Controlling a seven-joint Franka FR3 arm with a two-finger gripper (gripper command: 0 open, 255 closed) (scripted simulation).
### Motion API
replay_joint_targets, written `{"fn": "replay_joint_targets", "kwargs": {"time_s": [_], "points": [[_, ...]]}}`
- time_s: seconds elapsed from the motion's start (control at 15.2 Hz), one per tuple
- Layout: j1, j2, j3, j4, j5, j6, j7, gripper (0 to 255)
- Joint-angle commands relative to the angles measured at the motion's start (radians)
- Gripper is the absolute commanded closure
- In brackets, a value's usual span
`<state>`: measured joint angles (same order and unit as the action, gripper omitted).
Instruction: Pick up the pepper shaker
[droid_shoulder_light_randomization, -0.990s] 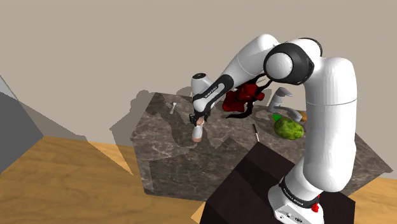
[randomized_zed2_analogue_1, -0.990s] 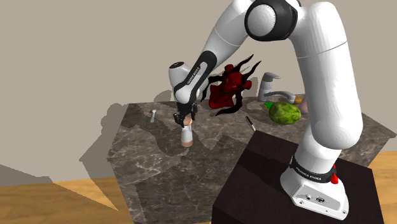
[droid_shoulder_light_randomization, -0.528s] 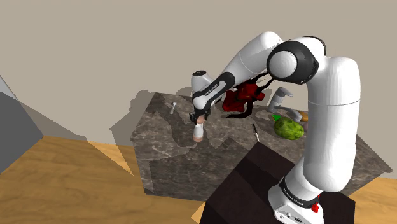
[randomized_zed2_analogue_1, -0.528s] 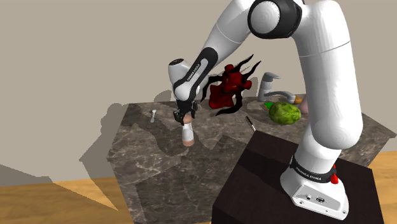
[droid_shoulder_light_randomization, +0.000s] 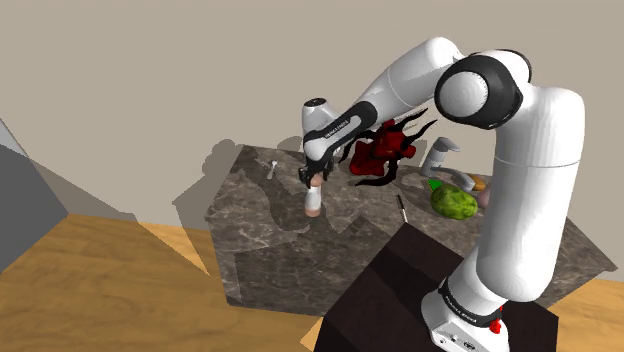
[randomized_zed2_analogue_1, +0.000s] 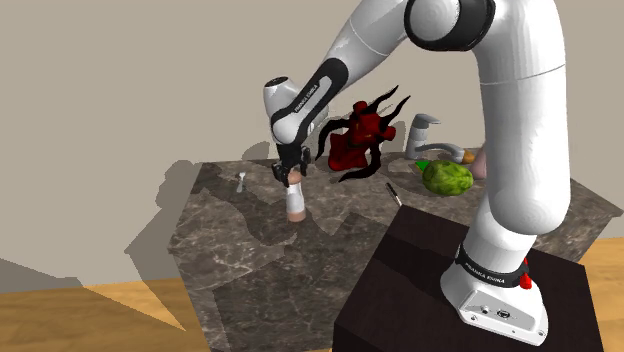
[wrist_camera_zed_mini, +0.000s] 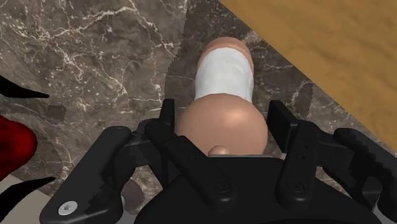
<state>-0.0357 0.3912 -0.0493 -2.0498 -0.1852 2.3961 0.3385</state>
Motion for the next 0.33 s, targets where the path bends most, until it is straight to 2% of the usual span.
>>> {"fn": "replay_joint_targets", "kwargs": {"time_s": [0.0,0.26], "points": [[0.000,-0.020,0.001,0.003,0.003,-0.023,-0.004,255],[0.000,-0.040,0.002,0.006,0.005,-0.046,-0.008,255]]}}
